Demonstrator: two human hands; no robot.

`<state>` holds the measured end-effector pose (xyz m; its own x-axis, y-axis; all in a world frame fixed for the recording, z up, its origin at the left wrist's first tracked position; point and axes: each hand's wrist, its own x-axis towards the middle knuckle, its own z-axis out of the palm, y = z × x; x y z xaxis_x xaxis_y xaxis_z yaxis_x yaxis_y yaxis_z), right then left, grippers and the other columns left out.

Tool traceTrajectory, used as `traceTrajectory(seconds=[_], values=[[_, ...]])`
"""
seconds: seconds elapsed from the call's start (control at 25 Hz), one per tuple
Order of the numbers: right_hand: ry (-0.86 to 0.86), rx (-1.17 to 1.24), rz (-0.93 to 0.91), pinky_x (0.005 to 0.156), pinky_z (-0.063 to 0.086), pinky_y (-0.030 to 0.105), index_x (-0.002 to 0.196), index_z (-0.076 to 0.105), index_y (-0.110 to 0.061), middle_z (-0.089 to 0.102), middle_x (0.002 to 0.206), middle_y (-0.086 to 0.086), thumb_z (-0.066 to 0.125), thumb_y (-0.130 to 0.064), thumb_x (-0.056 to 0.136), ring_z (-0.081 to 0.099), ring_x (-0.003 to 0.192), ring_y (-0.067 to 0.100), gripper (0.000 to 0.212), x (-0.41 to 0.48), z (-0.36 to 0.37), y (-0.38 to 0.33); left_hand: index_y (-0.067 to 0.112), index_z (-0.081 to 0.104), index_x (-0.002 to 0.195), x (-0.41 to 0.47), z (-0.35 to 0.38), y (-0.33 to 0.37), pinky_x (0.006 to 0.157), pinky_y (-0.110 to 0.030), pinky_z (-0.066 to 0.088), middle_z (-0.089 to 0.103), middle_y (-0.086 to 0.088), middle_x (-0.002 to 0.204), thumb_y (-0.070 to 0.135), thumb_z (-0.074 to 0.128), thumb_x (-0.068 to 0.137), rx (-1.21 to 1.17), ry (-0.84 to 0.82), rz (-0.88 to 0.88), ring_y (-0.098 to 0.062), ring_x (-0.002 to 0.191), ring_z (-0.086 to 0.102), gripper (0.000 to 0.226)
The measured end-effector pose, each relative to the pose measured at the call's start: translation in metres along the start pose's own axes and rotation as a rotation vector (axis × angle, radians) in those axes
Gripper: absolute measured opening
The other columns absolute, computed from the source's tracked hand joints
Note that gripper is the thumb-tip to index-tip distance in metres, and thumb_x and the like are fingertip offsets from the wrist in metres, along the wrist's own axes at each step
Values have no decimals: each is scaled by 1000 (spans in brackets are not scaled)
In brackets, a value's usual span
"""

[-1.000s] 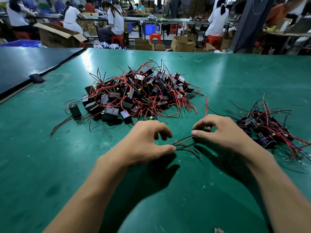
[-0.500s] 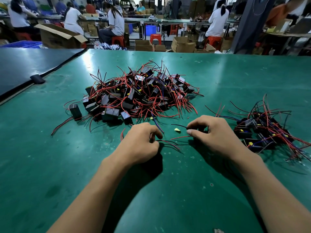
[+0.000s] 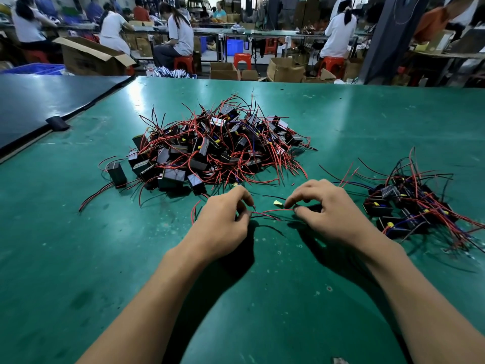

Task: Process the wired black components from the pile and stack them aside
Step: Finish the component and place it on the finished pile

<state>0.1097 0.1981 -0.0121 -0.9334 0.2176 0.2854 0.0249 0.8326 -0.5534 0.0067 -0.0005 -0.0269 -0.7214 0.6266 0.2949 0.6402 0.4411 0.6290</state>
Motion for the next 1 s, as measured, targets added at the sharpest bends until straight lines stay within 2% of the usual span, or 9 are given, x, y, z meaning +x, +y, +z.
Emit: traceTrajectory(seconds=[0.12, 0.24, 0.32, 0.44, 0.52, 0.6, 0.72, 0.84, 1.0], values=[[-36, -111, -2, 99, 39, 36, 102, 78, -27, 54, 102, -7, 76, -26, 86, 49, 104, 15, 16, 1, 5, 2, 22, 58, 101, 0, 0, 1, 56, -16, 40, 61, 8, 82, 10, 58, 91, -60, 21, -31, -12, 62, 53, 16], [-11, -181, 7, 91, 45, 34, 101, 78, -26, 46, 98, -8, 75, -34, 87, 47, 97, 13, 17, 0, 12, 3, 21, 65, 108, 2, -1, 0, 66, -17, 39, 63, 5, 92, 6, 54, 93, -49, 20, -42, -7, 72, 54, 23], [21, -165, 25, 83, 46, 34, 97, 77, -26, 45, 94, -8, 72, -36, 88, 50, 89, 13, 14, 0, 15, 2, 20, 70, 105, 2, 0, 2, 69, -15, 35, 61, 2, 96, 7, 51, 95, -12, 15, -34, -8, 82, 53, 25], [81, -68, 45, 77, 47, 33, 93, 74, -26, 50, 89, -8, 70, -35, 90, 56, 81, 12, 10, 1, 18, -1, 21, 70, 94, 0, -1, 5, 69, -14, 34, 57, 4, 89, 13, 54, 93, -26, 64, -34, -6, 83, 51, 18], [117, -19, 56, 75, 44, 30, 87, 71, -22, 56, 87, -6, 69, -34, 91, 55, 78, 7, 13, 2, 20, -1, 21, 68, 89, -1, -2, 6, 73, -23, 37, 57, 5, 83, 20, 63, 90, -35, 138, 2, -11, 83, 51, 5], [145, 10, 79, 72, 39, 26, 82, 68, -21, 61, 84, -6, 68, -35, 92, 53, 73, 1, 17, 3, 21, -1, 20, 67, 85, -1, -3, 7, 73, -29, 41, 59, 6, 76, 25, 68, 88, -44, 232, 29, -15, 81, 53, 6], [182, 92, 132, 65, 40, 22, 88, 68, -27, 68, 77, -10, 64, -30, 95, 58, 66, -2, 9, 4, 21, -1, 19, 66, 85, 0, -4, 10, 71, -33, 47, 62, 7, 72, 21, 68, 89, -138, 293, 27, -16, 76, 58, 5], [151, 201, 160, 64, 47, 19, 98, 71, -27, 72, 72, -9, 63, -23, 96, 65, 67, 5, 9, 3, 20, -3, 17, 67, 94, 1, -3, 12, 70, -21, 48, 67, 7, 78, 10, 64, 91, -238, 286, 12, -7, 75, 60, 8], [121, 289, 158, 65, 50, 27, 86, 71, -27, 71, 70, -14, 65, -29, 95, 65, 67, 13, 11, 3, 19, -9, 18, 70, 96, 0, 0, 17, 59, -11, 40, 68, 5, 81, 14, 64, 92, -307, 277, -14, -1, 68, 56, 9]])
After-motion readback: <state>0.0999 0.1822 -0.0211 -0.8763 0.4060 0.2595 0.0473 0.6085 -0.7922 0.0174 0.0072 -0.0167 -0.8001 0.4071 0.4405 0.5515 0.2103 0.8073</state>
